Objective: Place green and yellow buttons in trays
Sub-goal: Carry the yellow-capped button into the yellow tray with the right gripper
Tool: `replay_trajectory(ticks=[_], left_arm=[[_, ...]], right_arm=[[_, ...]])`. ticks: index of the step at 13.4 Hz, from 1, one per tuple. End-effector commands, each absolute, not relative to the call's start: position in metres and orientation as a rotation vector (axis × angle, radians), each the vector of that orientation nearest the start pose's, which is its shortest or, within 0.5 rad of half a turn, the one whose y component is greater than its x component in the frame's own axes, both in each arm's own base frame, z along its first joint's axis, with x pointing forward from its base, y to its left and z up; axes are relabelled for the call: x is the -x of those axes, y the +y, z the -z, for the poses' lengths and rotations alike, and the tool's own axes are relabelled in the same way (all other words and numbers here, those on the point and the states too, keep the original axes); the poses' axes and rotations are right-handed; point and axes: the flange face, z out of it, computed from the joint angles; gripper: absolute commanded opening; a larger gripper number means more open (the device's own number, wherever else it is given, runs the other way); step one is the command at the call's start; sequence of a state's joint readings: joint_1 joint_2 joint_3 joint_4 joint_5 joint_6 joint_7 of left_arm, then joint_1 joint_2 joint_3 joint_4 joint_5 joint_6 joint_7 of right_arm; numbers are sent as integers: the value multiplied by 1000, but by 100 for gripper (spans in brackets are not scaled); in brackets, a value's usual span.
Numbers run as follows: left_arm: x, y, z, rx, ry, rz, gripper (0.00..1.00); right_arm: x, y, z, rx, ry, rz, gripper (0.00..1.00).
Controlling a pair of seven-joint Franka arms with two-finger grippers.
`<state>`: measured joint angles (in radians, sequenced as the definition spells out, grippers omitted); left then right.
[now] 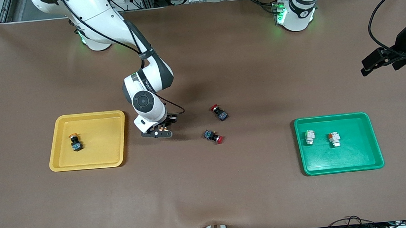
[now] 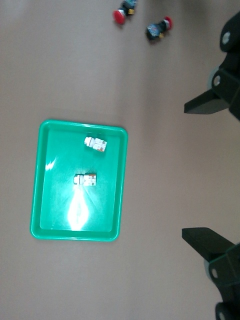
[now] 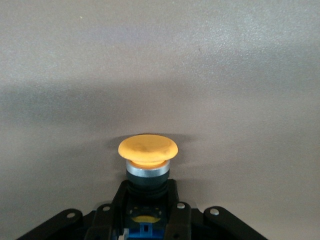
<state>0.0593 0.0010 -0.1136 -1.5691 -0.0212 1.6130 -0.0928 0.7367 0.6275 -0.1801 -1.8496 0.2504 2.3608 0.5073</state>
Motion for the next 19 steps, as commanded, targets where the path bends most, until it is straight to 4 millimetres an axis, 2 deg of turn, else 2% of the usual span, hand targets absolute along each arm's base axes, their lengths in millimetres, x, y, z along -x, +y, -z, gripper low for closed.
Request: replay_trajectory(ticks=[1, 6, 8, 13, 14, 16, 19], left_arm=[[-554, -22, -646, 3175, 72, 53, 100], [-557, -23, -641, 3167, -9, 37, 100], [-557, -23, -641, 3167, -6, 37, 100], [-557, -25, -639, 3167, -6, 32, 100], [-557, -25, -639, 3167, -6, 32, 100], [-557, -25, -639, 3167, -11, 32, 100], [-557, -29, -637, 3167, -23, 25, 100]], right_arm=[[-527, 334, -172, 3129, 205, -197, 0], [-522, 331, -184, 3121, 221, -213, 0], [-519, 333, -202, 3114, 221, -241, 0], [-543, 323, -270, 3110, 182, -370, 0], [-549, 317, -284, 3107, 144, -378, 0], [-572, 285, -306, 3099, 41, -382, 0], [-587, 237, -323, 3140, -62, -415, 0]])
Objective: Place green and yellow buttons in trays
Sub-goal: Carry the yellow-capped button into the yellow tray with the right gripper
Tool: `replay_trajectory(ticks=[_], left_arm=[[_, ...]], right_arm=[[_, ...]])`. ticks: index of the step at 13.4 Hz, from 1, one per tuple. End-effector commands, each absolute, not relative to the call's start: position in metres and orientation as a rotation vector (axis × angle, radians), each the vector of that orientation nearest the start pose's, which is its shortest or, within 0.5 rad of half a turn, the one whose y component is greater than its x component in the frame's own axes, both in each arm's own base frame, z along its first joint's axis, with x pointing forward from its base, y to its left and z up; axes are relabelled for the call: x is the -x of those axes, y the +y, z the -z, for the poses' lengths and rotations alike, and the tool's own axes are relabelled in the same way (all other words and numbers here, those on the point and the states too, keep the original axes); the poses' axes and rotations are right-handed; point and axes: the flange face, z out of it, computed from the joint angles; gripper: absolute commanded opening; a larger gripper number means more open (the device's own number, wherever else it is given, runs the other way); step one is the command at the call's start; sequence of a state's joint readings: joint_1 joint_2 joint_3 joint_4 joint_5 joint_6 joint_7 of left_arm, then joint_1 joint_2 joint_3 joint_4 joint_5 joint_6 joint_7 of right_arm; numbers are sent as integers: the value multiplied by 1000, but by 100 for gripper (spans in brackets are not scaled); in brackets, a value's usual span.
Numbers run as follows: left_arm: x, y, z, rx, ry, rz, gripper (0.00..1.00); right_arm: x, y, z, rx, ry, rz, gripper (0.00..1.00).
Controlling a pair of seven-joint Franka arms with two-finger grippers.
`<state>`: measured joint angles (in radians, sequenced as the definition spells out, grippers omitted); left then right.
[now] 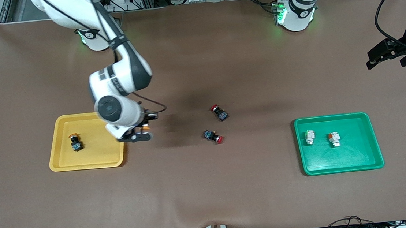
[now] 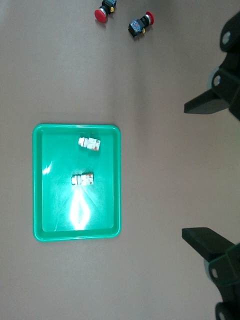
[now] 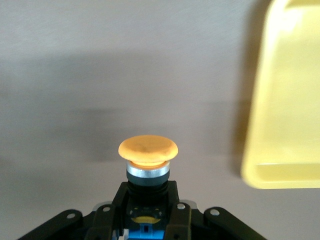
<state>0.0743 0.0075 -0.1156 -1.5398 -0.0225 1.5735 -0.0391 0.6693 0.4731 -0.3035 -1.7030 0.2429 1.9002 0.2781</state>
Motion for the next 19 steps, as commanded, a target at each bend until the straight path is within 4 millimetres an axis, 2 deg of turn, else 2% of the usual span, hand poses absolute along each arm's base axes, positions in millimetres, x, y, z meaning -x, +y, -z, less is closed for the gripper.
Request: replay_trajectory(ticks=[1, 2, 6, 8, 10, 11, 12, 13, 15, 19], left_arm=[[-557, -29, -637, 3167, -28, 25, 100], [-557, -29, -637, 3167, -31, 25, 100], [-557, -30, -637, 3167, -38, 22, 100], [-557, -30, -637, 3167, -53, 22, 100], [-557, -30, -637, 3167, -55, 22, 100], [-557, -30, -637, 3167, -55, 22, 100], [-557, -30, -637, 3167, -55, 22, 100], [-557, -31, -637, 3167, -55, 24, 100], [-557, -31, -637, 3165, -55, 22, 100], [-557, -29, -636, 3165, -60, 19, 100]], right_arm=[[-592, 220, -331, 3171, -111, -399, 0], [-599, 193, -335, 3179, -156, -421, 0], [-615, 131, -335, 3153, -248, -437, 0], [-617, 110, -329, 3143, -263, -448, 0], [-623, 76, -318, 3127, -322, -432, 0], [-621, 68, -310, 3127, -364, -425, 0], [-619, 51, -305, 3120, -388, -439, 0], [-619, 37, -307, 3108, -403, -442, 0], [-619, 27, -308, 3102, -413, -437, 0], [-620, 26, -305, 3104, -403, -437, 0]])
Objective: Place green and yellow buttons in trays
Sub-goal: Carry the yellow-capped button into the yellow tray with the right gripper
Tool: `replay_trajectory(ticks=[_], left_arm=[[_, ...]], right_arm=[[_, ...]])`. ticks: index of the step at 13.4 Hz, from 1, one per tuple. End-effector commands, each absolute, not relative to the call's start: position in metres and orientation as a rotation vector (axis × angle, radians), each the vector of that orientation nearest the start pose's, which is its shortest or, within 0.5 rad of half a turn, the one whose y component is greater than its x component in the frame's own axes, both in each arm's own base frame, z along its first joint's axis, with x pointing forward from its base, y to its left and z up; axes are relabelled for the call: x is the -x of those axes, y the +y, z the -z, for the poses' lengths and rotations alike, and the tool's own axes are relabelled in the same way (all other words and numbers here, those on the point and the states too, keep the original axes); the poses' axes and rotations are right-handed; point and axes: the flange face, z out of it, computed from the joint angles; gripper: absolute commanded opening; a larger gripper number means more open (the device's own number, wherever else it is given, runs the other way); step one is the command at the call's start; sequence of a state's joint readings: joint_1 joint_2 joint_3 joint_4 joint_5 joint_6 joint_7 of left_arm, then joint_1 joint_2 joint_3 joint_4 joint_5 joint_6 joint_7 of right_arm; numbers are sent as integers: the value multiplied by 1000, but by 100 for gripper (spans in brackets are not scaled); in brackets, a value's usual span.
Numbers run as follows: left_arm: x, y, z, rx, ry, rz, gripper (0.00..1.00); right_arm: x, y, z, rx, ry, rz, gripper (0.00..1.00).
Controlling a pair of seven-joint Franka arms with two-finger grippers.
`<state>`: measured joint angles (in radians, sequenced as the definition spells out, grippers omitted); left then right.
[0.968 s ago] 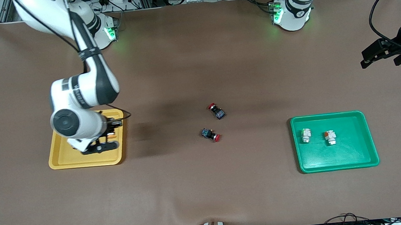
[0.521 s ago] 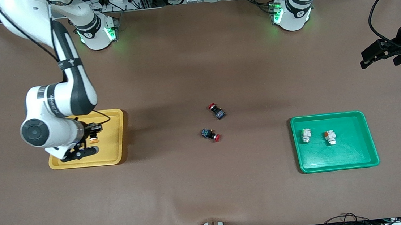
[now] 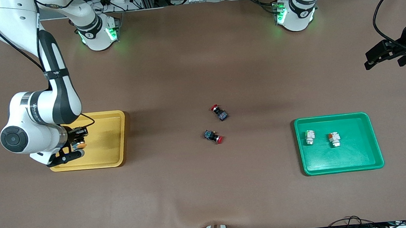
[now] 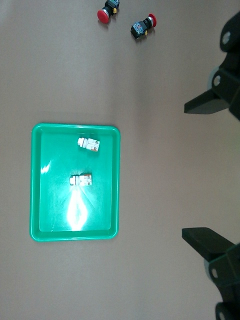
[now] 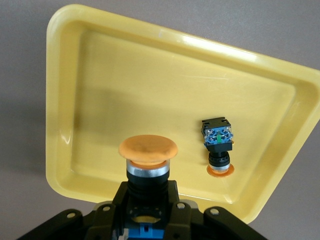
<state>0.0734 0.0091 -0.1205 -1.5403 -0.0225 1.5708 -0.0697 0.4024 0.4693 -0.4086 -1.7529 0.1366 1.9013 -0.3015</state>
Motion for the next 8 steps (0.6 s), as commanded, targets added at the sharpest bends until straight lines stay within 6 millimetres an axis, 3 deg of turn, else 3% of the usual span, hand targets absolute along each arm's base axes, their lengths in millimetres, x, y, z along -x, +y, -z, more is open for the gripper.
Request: replay_trajectory(ticks=[1, 2, 4, 8], left_arm=[[-557, -30, -636, 3165, -58, 19, 100], [-557, -31, -636, 3165, -55, 19, 100], [-557, -30, -636, 3165, -58, 19, 100], [-557, -30, -635, 3165, -58, 17, 100]], right_arm=[[-621, 26, -304, 3108, -401, -430, 0], [-625, 27, -296, 3119, -401, -402, 0], [-630, 19, -255, 3134, -424, -399, 0], [-633, 23, -222, 3150, -454, -400, 0]])
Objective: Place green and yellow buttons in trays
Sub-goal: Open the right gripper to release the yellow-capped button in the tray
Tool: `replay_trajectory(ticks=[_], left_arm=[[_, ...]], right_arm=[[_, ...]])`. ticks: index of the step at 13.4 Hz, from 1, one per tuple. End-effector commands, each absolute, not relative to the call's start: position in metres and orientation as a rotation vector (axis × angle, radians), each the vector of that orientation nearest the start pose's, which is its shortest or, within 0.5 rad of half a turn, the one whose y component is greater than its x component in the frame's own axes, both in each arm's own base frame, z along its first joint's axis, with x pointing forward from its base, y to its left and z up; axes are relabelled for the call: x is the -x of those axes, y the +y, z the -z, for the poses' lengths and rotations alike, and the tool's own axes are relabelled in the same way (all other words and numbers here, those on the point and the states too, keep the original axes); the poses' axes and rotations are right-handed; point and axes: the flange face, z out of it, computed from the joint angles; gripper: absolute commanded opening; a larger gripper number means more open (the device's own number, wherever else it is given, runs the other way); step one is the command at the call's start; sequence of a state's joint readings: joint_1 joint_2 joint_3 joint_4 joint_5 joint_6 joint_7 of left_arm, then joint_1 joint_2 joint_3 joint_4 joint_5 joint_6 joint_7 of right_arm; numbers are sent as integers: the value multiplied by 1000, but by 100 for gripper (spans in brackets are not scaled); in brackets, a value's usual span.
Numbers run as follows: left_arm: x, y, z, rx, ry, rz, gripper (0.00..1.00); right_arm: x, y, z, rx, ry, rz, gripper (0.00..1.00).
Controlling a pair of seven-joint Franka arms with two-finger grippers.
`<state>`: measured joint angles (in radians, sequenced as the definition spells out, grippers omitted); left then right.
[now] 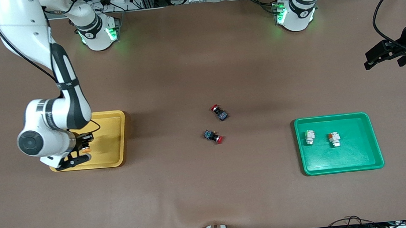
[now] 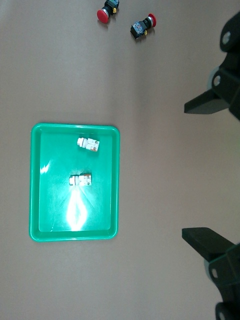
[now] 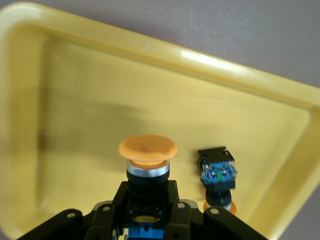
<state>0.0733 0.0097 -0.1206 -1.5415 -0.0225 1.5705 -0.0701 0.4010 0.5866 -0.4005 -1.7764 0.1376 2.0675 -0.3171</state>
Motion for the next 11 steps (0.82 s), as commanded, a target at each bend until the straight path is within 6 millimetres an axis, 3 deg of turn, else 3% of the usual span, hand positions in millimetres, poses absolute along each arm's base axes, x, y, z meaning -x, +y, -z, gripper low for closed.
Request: replay_trajectory(ticks=[1, 6, 7, 8, 9, 11], left_arm=[[-558, -30, -634, 3165, -58, 15, 100], [-559, -30, -632, 3165, -58, 7, 100], [-559, -31, -632, 3165, -55, 7, 100], [-559, -31, -631, 3166, -55, 5, 100], [-559, -31, -631, 3166, -55, 5, 100], [-559, -32, -632, 3166, -53, 7, 100]], right_arm=[[-633, 28, -205, 3150, -470, -402, 0], [-632, 36, -182, 3136, -478, -385, 0], [-632, 36, -180, 3137, -494, -373, 29], [-630, 35, -178, 3126, -537, -377, 37], [-631, 31, -178, 3117, -565, -377, 74], [-631, 30, -180, 3112, -579, -375, 100]])
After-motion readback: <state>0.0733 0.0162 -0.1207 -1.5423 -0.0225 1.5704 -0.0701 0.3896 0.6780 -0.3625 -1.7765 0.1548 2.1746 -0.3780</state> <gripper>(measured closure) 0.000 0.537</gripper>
